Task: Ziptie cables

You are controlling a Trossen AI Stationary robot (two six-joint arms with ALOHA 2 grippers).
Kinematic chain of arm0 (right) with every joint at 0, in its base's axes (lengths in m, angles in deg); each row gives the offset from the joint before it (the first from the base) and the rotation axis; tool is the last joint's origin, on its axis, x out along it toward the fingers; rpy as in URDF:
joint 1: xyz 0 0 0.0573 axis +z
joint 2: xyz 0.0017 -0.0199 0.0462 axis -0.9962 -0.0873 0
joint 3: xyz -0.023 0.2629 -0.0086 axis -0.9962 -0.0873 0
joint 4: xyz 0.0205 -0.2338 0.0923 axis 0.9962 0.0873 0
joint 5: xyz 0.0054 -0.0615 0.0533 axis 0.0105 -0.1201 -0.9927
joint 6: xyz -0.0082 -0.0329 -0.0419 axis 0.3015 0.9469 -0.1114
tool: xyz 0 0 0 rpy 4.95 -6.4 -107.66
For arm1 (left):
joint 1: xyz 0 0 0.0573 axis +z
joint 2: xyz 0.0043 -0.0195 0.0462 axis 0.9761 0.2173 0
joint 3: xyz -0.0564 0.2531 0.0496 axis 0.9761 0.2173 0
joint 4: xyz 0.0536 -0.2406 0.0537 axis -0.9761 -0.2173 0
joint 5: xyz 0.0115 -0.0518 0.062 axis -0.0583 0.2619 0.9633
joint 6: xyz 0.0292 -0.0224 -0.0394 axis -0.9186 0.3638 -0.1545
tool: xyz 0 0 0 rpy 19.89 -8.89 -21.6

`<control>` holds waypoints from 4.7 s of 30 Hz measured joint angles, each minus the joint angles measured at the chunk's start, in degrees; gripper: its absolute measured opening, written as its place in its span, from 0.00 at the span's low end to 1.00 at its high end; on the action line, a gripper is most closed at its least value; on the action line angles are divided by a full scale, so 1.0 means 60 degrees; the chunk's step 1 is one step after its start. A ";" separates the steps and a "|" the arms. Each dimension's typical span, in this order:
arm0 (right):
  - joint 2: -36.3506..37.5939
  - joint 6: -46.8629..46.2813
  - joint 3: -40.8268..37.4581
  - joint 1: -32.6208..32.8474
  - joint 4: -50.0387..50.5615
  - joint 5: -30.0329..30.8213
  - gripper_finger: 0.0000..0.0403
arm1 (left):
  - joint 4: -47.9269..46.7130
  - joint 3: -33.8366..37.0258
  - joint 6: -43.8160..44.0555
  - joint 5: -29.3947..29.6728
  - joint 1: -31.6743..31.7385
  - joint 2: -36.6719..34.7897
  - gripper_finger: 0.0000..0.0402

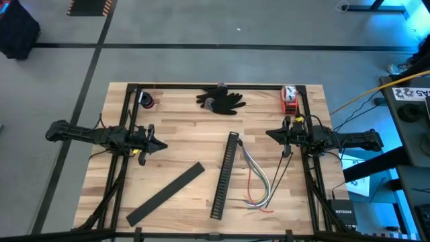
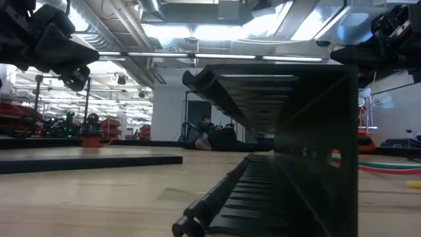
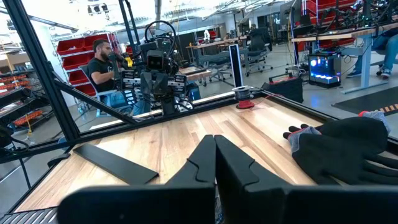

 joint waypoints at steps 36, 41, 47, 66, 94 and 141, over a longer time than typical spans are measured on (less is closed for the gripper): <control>-0.0003 -0.2004 0.0000 -0.0004 -0.0891 -0.0006 0.00 | 0.0129 0.0002 -0.0281 0.0653 0.0078 0.0002 0.02; -0.0002 -0.4388 -0.0002 -0.0004 -0.2421 0.1434 0.00 | 0.1769 -0.0001 0.1593 0.0768 0.0154 -0.0002 0.02; -0.0003 -0.4889 -0.0003 -0.0004 -0.3356 0.4373 0.00 | 0.3856 0.0002 0.1600 0.1941 0.0154 -0.0002 0.02; -0.8661 -0.2008 0.6435 -0.0007 0.2427 0.0906 0.00 | 0.2803 -0.0971 0.0886 0.3022 0.0154 0.0545 0.02; -1.5504 -0.2014 1.0001 0.0029 0.6358 -0.1810 0.00 | 0.0255 -0.0985 0.1904 0.1673 0.0143 0.0534 0.02; -1.4902 -0.2714 0.8551 0.1502 0.5442 -0.1894 0.42 | 0.1122 -0.2773 0.0831 0.1140 0.0154 0.6107 0.02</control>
